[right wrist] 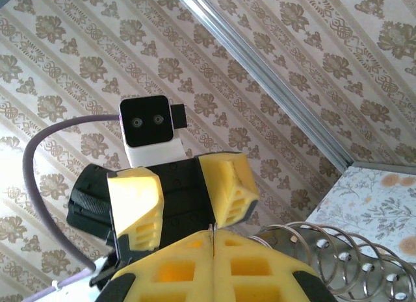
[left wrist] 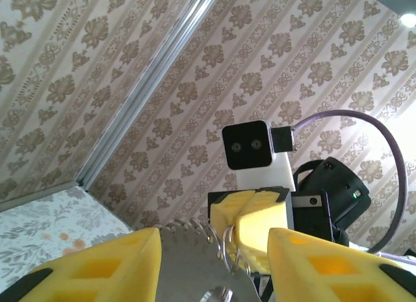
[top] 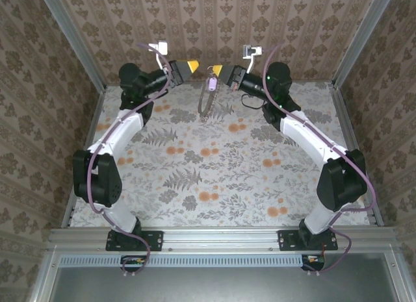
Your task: Put the keys on the keyring
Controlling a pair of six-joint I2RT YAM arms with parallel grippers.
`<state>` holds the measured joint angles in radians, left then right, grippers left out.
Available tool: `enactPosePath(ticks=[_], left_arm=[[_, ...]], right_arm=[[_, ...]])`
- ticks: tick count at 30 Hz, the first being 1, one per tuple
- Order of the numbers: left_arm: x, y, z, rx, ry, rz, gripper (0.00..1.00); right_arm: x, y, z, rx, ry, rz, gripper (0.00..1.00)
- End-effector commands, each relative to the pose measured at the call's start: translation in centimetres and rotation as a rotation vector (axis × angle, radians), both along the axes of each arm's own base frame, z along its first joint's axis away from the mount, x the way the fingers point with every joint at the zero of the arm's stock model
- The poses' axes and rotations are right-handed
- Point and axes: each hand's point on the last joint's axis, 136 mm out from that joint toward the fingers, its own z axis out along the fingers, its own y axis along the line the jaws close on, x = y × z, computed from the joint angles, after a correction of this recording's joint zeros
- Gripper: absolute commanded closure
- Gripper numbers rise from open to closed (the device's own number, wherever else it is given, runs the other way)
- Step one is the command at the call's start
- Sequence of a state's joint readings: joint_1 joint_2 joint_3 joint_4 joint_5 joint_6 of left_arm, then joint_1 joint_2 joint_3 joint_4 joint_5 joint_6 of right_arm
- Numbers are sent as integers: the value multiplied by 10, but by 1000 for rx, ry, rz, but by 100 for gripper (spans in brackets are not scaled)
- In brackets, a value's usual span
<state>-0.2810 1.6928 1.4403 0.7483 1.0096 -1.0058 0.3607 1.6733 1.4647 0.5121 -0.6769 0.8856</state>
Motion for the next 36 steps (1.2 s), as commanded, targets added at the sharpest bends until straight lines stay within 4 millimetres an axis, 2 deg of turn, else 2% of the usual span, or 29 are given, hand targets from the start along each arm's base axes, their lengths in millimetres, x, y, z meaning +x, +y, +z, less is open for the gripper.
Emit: enactPosePath(ticks=[1, 12, 21, 36], left_arm=[[-23, 0, 21, 79, -106, -66, 52], [-37, -7, 14, 213, -136, -190, 58], [-54, -16, 9, 254, -155, -262, 61], [-47, -21, -2, 268, -135, -250, 62]], right_arm=[[-11, 5, 10, -56, -53, 107, 100], [-22, 10, 12, -151, -74, 294, 100], [-24, 13, 8, -168, -61, 344, 100], [-26, 12, 8, -183, -63, 338, 100]])
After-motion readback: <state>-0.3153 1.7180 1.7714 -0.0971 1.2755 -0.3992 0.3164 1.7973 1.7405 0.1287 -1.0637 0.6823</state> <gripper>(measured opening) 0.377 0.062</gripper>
